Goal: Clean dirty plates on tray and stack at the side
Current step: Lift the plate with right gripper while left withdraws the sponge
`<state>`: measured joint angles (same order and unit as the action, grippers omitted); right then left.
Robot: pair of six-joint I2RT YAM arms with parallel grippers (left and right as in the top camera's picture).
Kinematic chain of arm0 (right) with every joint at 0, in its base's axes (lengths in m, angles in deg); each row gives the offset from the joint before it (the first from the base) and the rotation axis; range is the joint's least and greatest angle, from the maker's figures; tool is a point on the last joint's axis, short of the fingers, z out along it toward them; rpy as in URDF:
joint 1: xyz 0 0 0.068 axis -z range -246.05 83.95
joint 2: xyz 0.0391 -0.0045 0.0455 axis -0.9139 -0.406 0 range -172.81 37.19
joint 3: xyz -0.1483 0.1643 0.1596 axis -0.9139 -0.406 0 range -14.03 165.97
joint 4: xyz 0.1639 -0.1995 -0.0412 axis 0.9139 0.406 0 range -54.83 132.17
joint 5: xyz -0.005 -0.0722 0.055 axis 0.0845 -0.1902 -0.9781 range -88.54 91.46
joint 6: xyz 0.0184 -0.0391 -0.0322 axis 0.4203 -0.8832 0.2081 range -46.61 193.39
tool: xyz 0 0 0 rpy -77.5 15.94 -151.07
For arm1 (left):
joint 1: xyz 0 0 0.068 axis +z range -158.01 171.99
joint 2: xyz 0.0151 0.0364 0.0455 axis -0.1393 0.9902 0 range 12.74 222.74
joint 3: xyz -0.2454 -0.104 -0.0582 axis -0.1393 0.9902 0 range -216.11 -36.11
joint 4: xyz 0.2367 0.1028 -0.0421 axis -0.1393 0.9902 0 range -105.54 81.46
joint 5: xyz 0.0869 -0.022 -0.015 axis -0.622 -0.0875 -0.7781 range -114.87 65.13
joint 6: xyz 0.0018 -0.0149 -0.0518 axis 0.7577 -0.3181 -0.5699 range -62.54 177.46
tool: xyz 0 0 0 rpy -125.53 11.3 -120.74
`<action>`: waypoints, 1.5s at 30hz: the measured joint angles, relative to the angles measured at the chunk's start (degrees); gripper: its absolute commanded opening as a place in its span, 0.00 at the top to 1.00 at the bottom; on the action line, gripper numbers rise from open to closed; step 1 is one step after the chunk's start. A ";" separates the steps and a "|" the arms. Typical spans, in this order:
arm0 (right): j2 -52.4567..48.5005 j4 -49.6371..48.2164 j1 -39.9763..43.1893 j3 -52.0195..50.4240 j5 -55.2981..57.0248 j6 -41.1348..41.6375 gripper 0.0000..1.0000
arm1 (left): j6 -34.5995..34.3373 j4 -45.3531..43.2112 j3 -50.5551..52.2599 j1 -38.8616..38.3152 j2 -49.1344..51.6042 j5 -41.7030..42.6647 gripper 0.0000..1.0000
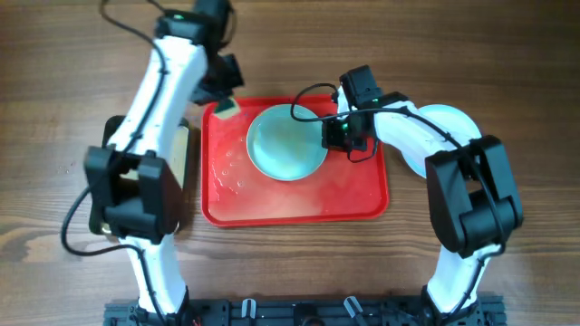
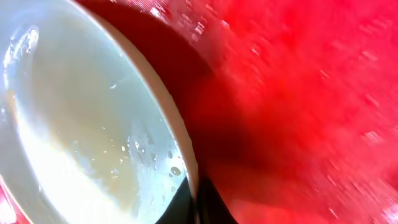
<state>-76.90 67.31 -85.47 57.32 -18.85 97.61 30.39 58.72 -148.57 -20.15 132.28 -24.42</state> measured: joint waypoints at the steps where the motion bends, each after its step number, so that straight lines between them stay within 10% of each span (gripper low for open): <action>1: 1.20 1.14 0.13 -0.24 1.27 -0.13 0.96 | 0.00 0.13 0.00 0.72 -0.15 0.09 0.96; 10: 25.40 11.98 -1.20 -0.76 31.01 -1.27 0.96 | 0.20 -0.33 0.04 0.42 -0.13 1.01 0.96; 27: 27.98 18.45 -32.48 -0.76 89.81 -1.62 0.96 | 0.20 -1.38 0.07 0.42 -0.15 2.05 0.96; 45: 28.02 18.18 -34.82 -0.76 90.36 -1.38 0.96 | 0.20 -1.38 0.07 0.42 -0.13 2.08 0.96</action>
<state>-48.87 85.50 -120.28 56.56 71.50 96.24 30.58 57.34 -148.51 -19.74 132.15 -22.35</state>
